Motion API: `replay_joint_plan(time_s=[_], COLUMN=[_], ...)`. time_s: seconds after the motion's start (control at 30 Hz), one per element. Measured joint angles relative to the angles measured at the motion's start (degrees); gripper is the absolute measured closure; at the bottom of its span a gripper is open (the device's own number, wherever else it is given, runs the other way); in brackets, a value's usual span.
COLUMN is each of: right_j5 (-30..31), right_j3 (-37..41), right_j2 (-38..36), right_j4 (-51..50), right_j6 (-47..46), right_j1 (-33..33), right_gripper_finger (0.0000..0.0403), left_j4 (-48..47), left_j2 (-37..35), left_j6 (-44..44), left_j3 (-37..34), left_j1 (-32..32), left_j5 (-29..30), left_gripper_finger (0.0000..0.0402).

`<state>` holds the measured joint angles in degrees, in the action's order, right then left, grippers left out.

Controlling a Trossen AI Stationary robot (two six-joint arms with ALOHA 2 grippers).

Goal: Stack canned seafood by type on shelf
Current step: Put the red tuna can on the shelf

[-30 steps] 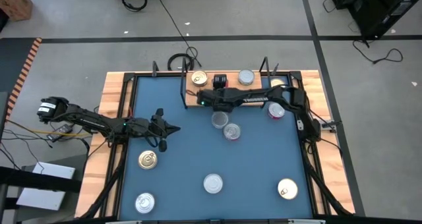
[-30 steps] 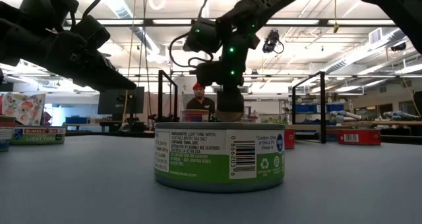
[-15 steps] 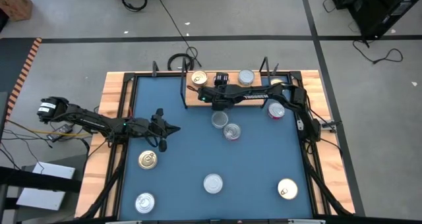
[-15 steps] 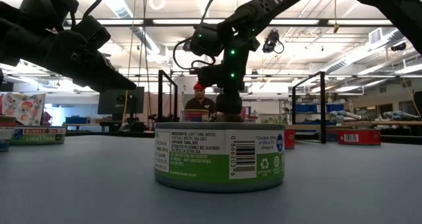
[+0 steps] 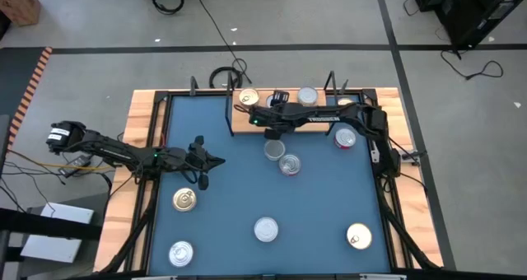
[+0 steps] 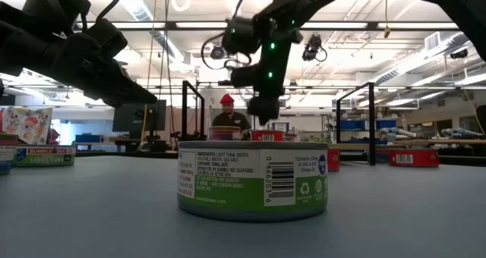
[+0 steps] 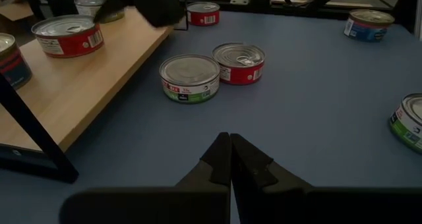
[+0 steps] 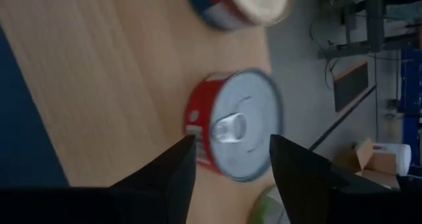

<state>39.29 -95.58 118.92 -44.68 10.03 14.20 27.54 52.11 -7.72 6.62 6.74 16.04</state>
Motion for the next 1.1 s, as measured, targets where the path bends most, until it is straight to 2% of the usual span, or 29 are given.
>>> replay_joint_plan(time_s=[0.13, 0.27, 0.37, 0.5, 0.57, 0.73, 0.87, 1.1], right_j5=[-1.84, -12.8, -18.32, -24.07, -27.37, -31.87, -31.63, -31.41], right_j3=[-0.23, -0.27, -0.27, 1.21, 2.44, 5.76, 8.97, 12.56], right_j2=[-3.33, -5.7, -5.8, -5.74, -5.63, -5.63, -5.58, -5.91], right_j4=[-0.02, 1.44, 2.49, 6.62, 7.53, 9.56, 10.7, 16.24], right_j6=[-1.6, -4.38, -5.49, -6.93, -8.1, -11.98, -12.01, -13.5], right_j1=[-0.19, 1.9, 4.67, 8.33, 10.16, 14.23, 16.47, 17.93], right_gripper_finger=[0.0216, 0.0247, 0.0292, 0.037, 0.0393, 0.0386, 0.0397, 0.0394], left_j4=[-0.06, -0.03, -0.03, -0.03, -0.03, -0.02, 0.0, 0.46], left_j2=[0.01, 0.01, 0.01, 0.01, 0.01, 0.01, 0.01, 0.01], left_j6=[0.34, 0.33, 0.21, 0.19, 0.19, 0.2, 1.34, 1.46], left_j3=[-0.01, 0.01, -0.01, -0.01, 0.0, 0.01, 0.0, -0.01], left_j1=[0.0, 0.0, 0.0, 0.0, 0.0, 0.0, 0.0, 0.0], left_j5=[-0.14, -0.23, -0.25, -0.23, -0.24, -0.17, 0.45, 0.56], left_gripper_finger=[0.0396, 0.0396, 0.0396, 0.0396, 0.0396, 0.0396, 0.0396, 0.0396])
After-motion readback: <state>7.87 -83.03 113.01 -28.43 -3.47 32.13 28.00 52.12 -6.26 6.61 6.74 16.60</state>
